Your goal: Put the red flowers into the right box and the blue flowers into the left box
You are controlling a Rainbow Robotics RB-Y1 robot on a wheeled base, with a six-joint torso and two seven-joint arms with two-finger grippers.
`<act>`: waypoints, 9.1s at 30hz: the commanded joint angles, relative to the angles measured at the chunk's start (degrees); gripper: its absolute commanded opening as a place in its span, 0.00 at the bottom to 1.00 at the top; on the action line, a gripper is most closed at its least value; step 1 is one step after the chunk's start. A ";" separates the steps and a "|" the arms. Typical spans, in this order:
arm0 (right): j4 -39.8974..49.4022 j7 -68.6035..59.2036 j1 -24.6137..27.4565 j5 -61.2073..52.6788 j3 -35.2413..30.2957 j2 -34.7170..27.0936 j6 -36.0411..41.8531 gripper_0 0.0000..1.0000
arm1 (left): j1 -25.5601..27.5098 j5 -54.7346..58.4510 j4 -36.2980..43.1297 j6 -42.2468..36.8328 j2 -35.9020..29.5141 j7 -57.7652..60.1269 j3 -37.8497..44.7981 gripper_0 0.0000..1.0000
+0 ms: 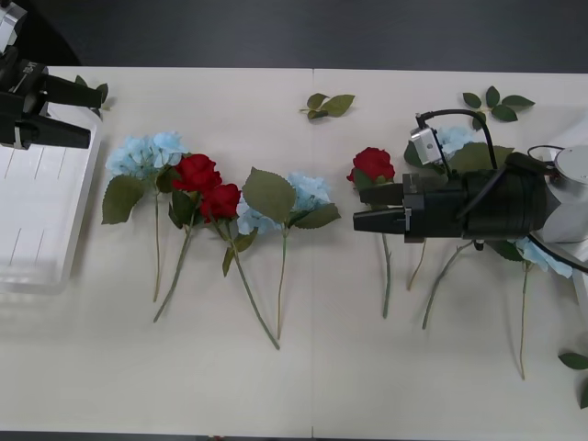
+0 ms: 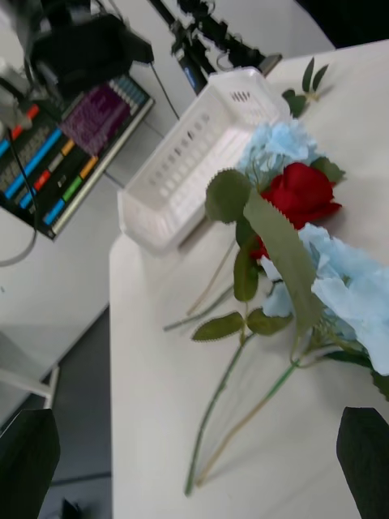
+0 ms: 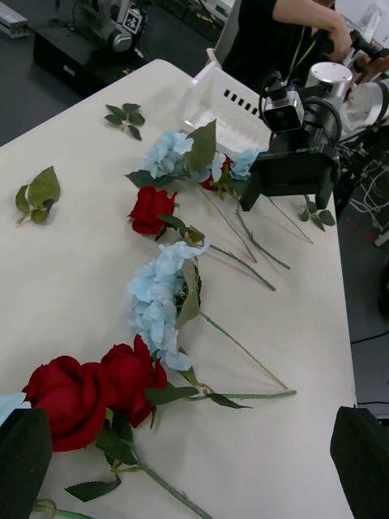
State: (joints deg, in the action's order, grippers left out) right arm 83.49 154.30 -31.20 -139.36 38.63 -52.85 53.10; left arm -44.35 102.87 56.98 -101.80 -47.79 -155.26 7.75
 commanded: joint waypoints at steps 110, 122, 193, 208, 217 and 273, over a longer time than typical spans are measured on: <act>10.82 -90.05 23.82 98.76 -16.66 -1.64 -0.63 0.00 | 4.80 -62.62 15.18 28.59 7.97 83.36 -35.53 1.00; 10.73 -88.91 22.59 94.45 -17.45 -3.49 -1.86 0.00 | 4.97 -65.08 15.09 29.65 7.89 83.27 -37.28 0.60; 17.85 -10.86 3.34 8.14 -14.99 18.84 -23.30 0.00 | 10.07 -55.15 9.11 29.21 -8.90 49.17 -12.41 1.00; 17.85 -10.86 0.44 10.52 -11.47 22.53 -28.05 0.00 | 10.16 -56.99 20.63 13.82 -8.81 44.86 3.76 1.00; 17.85 -10.60 0.44 10.52 -11.47 23.76 -28.23 0.00 | 10.16 -49.87 31.26 6.35 -8.81 44.34 8.60 1.00; 17.85 -10.68 0.44 10.25 -11.47 24.55 -28.40 0.00 | 5.77 -0.57 31.44 12.15 15.18 22.63 -12.76 0.00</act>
State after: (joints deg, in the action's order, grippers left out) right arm 100.21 142.11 -29.15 -128.74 27.69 -29.89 24.86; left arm -36.62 101.61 87.53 -90.04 -32.08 -133.16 -5.36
